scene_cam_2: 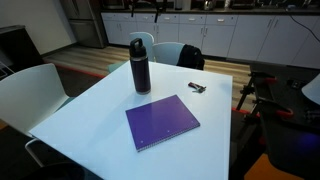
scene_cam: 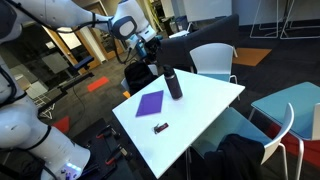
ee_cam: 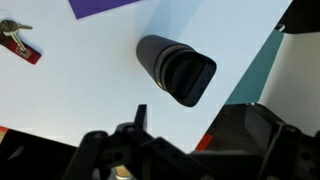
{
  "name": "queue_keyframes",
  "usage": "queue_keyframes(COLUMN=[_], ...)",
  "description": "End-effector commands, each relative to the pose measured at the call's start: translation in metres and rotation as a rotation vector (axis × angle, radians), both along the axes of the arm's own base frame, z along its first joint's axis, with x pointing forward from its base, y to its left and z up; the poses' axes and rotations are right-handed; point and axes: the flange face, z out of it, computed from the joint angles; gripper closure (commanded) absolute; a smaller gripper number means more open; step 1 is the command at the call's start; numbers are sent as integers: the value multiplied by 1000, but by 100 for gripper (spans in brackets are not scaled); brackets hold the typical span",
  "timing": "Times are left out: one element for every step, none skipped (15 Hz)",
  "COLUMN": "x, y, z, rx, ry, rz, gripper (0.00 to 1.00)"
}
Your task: Pick up the lid and put it on the table
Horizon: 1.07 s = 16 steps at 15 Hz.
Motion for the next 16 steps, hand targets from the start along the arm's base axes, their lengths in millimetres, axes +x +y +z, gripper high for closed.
queue_keyframes(x=[2,4,5,6,7,9,11,12,14,16,19,21,25,29,32,36], y=[2,3,4,3,2,3,3,4,5,5,6,6,7,6,4,4], z=[-8,-14,-17,-17,-17,-19,-21,-23,-25,-26,-27,-28,-29,-30,-32,-33], rx=[3,4,5,5,21,29,35,42,46,46,55,59,67,76,81,82], ry=[14,21,24,23,40,51,66,77,83,85,89,87,77,75,76,77], rz=[-11,-18,-22,-23,-51,-80,-112,-138,-174,-209,-238,-268,-297,-318,-337,-354], gripper=[0,0,0,0,0,0,0,0,0,0,0,0,0,0,0,0])
